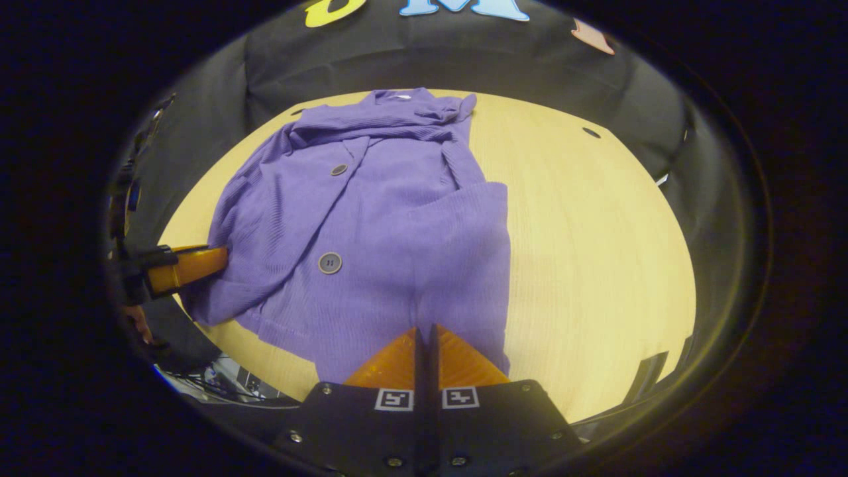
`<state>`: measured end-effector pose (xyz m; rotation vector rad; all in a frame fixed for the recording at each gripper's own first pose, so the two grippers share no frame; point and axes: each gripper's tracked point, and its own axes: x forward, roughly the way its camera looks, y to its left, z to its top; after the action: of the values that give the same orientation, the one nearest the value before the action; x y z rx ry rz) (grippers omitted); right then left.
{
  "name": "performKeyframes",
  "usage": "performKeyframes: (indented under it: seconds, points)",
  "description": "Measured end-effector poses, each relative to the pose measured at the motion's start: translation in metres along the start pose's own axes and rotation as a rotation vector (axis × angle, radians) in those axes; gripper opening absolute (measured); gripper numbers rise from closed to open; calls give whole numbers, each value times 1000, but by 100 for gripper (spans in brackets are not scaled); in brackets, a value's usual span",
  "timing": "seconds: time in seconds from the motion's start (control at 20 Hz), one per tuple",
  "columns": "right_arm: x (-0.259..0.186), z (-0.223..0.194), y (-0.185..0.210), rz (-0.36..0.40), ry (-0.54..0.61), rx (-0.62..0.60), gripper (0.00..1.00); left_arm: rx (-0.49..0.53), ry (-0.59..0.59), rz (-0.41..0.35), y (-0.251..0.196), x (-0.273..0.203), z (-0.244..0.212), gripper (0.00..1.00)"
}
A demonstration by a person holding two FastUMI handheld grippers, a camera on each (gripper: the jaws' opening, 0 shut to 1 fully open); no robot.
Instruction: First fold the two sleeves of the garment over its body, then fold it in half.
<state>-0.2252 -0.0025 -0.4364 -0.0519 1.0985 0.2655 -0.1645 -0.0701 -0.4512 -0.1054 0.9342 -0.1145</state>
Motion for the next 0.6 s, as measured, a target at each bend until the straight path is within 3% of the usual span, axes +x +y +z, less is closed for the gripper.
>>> performKeyframes:
  seconds: [0.25,0.6]
  points:
    - [-7,14,1,1,-21,60,1,4,-14,11,2,-6,8,7]
    - [-21,57,12,31,-101,117,1,-26,-79,11,11,-15,56,7]
